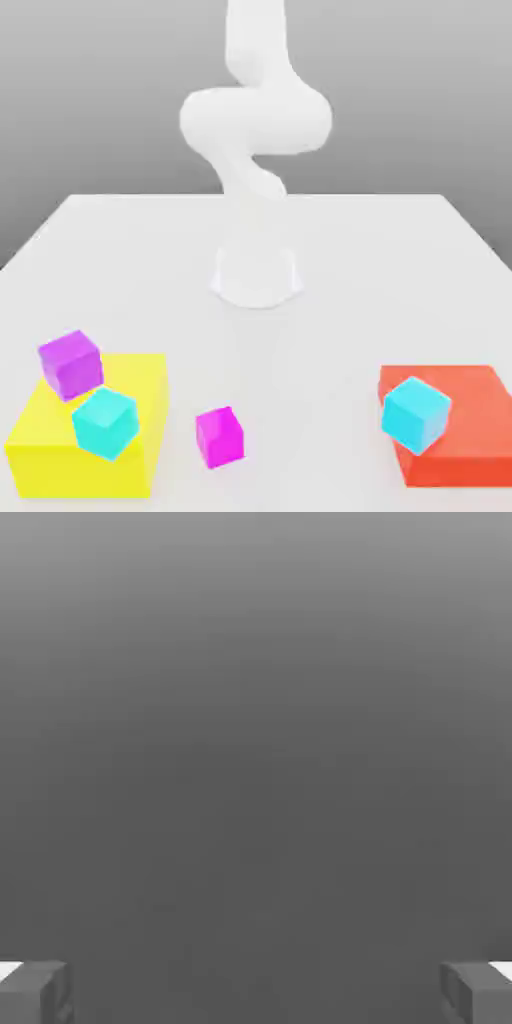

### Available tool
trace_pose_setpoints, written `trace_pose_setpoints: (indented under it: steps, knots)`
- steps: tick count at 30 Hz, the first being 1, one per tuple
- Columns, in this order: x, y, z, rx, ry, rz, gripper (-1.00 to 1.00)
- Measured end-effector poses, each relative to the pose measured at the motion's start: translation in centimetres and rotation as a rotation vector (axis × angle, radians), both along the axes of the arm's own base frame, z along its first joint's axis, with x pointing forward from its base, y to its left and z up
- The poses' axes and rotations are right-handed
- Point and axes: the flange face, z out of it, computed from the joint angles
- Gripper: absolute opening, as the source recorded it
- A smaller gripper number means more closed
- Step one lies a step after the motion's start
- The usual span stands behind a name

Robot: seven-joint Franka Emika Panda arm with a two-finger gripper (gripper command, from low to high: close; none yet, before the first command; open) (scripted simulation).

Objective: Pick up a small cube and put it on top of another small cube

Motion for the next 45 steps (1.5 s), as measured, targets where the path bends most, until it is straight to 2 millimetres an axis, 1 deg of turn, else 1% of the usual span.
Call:
trace_pose_setpoints:
  steps: [2, 5, 7, 10, 13, 16, 19, 22, 24, 34, 35, 41, 43, 45]
  knots:
    - [2.6, -0.5, -4.4, 0.092, 0.077, -0.051, 0.0]
    - [5.5, -0.9, -11.0, 0.202, 0.19, -0.139, 0.0]
    - [6.8, -0.9, -15.4, 0.26, 0.266, -0.207, 0.0]
    - [7.9, -1.0, -22.2, 0.326, 0.376, -0.323, 0.0]
    - [8.0, -1.1, -28.7, 0.366, 0.477, -0.455, 0.0]
    - [7.1, -1.4, -34.9, 0.38, 0.564, -0.601, 0.0]
    - [5.5, -2.3, -40.4, 0.371, 0.629, -0.761, 0.0]
    - [3.1, -3.5, -45.1, 0.339, 0.67, -0.927, 0.0]
    - [2.4, -3.8, -47.0, 0.321, 0.674, -0.977, 0.0]
    - [2.1, -3.9, -53.1, 0.315, 0.677, -0.993, 0.0]
    - [2.1, -3.9, -53.5, 0.316, 0.679, -0.993, -1.0]
    - [2.1, -3.9, -53.7, 0.318, 0.678, -0.993, -1.0]
    - [2.2, -3.9, -53.1, 0.315, 0.675, -0.992, -1.0]
    - [2.3, -4.0, -51.9, 0.311, 0.67, -0.992, -1.0]
